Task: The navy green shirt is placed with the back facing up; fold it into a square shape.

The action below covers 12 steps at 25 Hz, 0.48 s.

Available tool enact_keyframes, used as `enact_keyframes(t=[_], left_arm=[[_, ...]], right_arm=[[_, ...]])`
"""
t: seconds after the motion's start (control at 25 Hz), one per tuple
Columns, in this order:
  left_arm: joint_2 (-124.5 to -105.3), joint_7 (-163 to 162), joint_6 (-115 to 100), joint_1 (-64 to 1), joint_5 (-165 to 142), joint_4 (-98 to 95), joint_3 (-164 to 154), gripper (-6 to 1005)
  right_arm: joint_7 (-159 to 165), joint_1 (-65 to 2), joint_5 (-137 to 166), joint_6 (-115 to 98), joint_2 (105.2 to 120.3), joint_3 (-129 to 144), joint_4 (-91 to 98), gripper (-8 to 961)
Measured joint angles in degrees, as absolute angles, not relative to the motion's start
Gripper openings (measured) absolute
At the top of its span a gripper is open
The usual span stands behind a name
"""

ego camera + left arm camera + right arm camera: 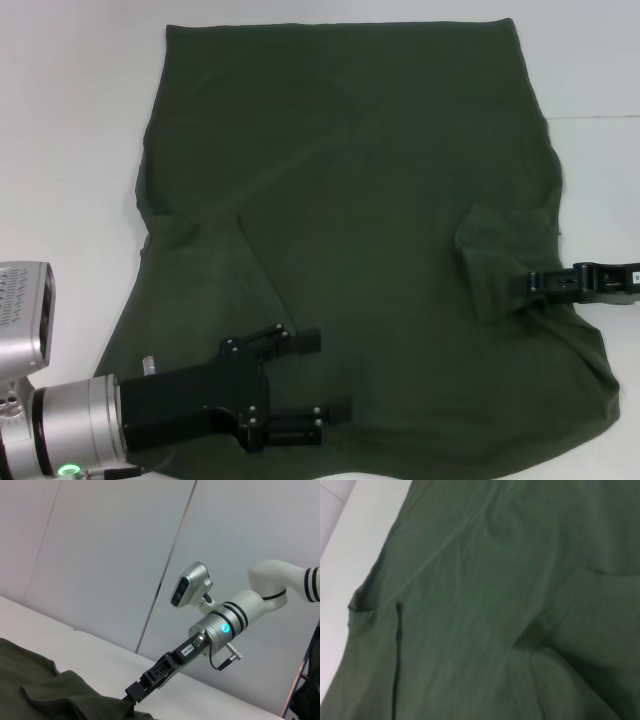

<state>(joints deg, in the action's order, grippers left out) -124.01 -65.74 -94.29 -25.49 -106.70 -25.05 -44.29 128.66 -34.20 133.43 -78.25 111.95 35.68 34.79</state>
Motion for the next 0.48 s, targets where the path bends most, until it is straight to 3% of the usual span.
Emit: enact_keyframes(t=[0.48], left_arm=[[-124.02,-65.7,-94.2,-25.2,-106.7,-25.0,-44.3,935]], right_arm=[[128.7,-37.8,133.3,-80.5,112.82,35.7,34.6,824]])
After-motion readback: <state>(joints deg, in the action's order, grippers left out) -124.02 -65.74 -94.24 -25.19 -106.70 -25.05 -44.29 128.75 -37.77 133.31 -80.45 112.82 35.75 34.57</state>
